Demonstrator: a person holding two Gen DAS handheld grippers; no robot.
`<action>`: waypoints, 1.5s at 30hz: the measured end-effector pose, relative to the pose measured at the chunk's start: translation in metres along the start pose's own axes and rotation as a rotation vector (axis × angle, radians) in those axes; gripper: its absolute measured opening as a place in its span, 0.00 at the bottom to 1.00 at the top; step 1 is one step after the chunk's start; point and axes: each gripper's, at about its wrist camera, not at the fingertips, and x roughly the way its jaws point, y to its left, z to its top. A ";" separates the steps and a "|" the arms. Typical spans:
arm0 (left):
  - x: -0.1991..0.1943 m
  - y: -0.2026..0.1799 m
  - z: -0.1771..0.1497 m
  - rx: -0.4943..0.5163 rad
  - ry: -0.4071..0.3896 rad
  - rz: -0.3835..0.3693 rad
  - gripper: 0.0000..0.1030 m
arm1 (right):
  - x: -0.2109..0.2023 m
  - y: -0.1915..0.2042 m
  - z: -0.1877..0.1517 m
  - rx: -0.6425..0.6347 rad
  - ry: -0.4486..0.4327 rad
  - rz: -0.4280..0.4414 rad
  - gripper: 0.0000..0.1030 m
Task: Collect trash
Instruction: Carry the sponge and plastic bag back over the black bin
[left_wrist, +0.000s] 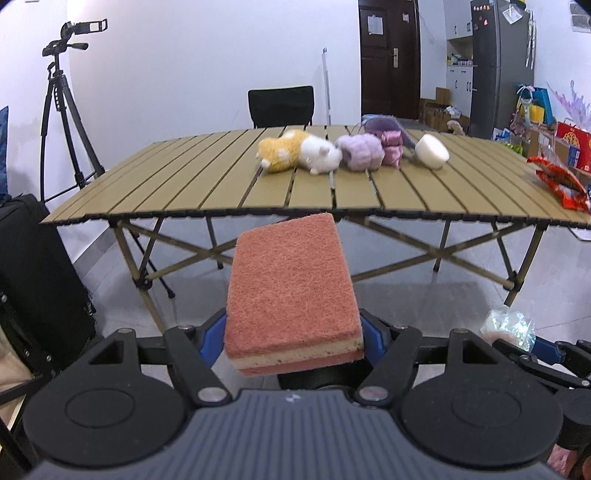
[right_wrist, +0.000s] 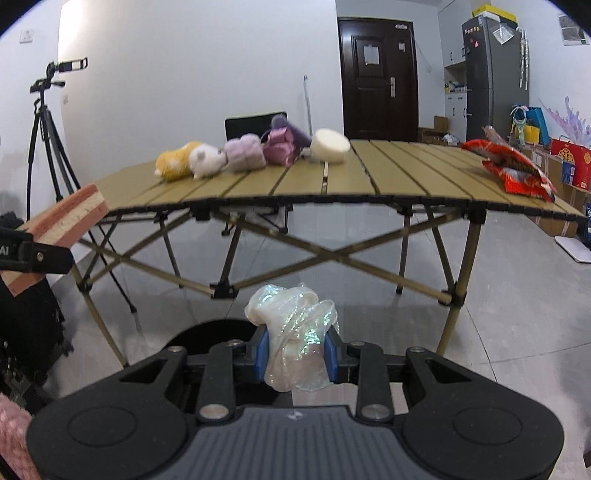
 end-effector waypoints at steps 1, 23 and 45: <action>-0.001 0.001 -0.004 0.001 0.004 0.002 0.70 | -0.001 0.002 -0.003 -0.006 0.007 -0.002 0.28; 0.022 0.021 -0.065 0.018 0.146 0.030 0.70 | 0.005 0.020 -0.054 -0.066 0.204 -0.037 0.28; 0.079 0.052 -0.077 -0.032 0.344 0.047 0.70 | 0.060 0.018 -0.060 -0.063 0.301 -0.037 0.28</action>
